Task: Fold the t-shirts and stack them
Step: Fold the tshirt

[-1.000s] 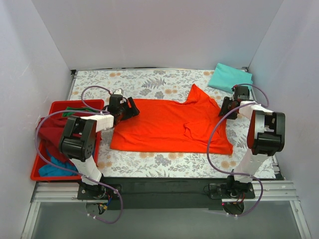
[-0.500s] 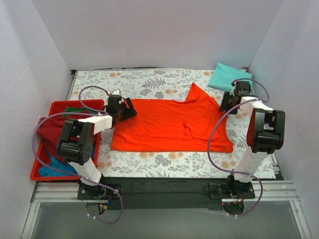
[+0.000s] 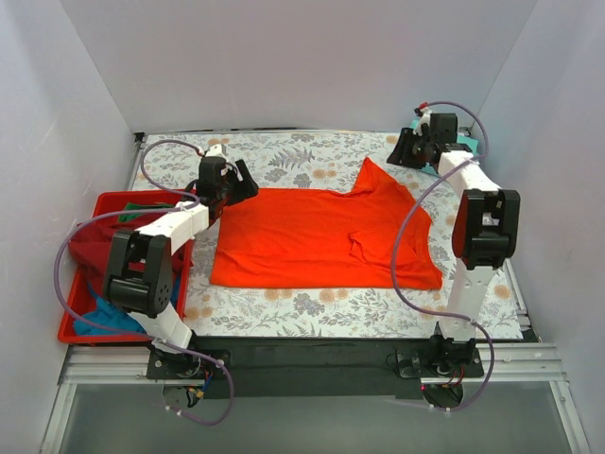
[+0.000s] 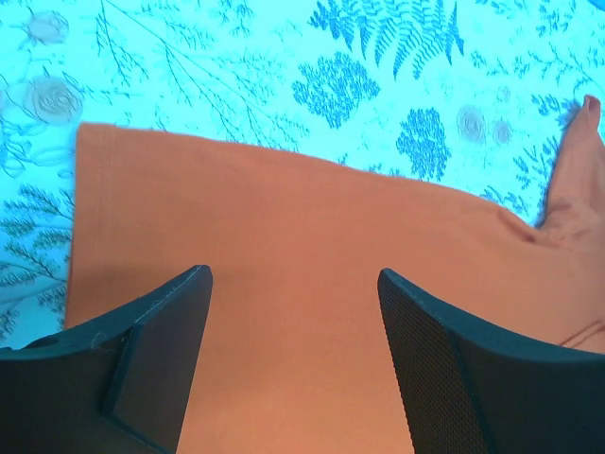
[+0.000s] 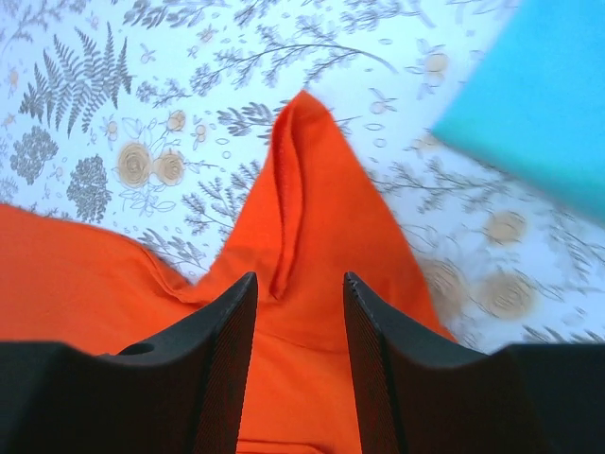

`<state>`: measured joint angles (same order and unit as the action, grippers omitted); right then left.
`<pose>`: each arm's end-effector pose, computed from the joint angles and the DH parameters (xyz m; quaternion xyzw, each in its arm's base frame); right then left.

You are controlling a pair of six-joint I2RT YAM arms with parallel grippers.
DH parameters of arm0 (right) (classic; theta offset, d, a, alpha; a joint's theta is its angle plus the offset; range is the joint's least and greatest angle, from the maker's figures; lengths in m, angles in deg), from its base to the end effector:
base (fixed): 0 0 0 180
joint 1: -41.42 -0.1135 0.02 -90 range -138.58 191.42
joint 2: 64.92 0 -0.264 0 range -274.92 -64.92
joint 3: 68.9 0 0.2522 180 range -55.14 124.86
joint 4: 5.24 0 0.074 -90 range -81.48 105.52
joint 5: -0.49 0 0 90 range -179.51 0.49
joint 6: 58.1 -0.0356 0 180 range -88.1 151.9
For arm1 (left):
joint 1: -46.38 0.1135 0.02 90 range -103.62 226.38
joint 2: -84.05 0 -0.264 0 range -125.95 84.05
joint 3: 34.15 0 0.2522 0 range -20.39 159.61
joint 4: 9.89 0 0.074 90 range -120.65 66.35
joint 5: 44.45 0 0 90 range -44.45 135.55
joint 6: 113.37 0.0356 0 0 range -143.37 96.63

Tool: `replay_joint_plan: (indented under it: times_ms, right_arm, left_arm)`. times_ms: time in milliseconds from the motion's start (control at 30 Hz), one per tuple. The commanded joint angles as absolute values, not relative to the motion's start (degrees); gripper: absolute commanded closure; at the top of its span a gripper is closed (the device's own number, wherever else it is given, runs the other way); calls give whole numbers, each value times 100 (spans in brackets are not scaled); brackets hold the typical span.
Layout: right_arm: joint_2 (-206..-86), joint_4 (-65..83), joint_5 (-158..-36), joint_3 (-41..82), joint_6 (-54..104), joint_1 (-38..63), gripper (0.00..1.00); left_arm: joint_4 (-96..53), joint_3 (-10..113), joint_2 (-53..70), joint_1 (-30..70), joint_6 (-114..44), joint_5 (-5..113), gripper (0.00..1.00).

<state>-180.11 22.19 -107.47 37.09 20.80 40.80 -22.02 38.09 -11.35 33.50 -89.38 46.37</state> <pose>0.4677 0.0160 0.2477 0.0108 0.8853 0.1840 0.4270 0.3568 -0.0821 0.2138 -0.3943 0.7959 -0.2968 0.3508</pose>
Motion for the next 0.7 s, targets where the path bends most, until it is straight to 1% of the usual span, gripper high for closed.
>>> replay_joint_plan:
  times_ms: [0,133,300,533,667]
  right_arm:
    - [-18637,2153,-11139,4528,1924,3826,52]
    - [-19479,2153,-11271,5401,1723,3676,52]
    - [-20132,2162,-11280,6253,1608,3536,52]
    - [-20457,2170,-10832,6325,1555,3500,52]
    - [-20624,2188,-10893,6483,1555,3483,52]
  left_arm:
    - [-2522,4148,-1272,3478,-8788,4546,30]
    - [-2628,4342,-1369,3574,-8709,4546,30]
    - [-2672,4421,-1439,3671,-8665,4528,30]
    - [-2699,4421,-1492,3777,-8621,4537,30]
    - [-2672,4386,-1509,3803,-8612,4546,30]
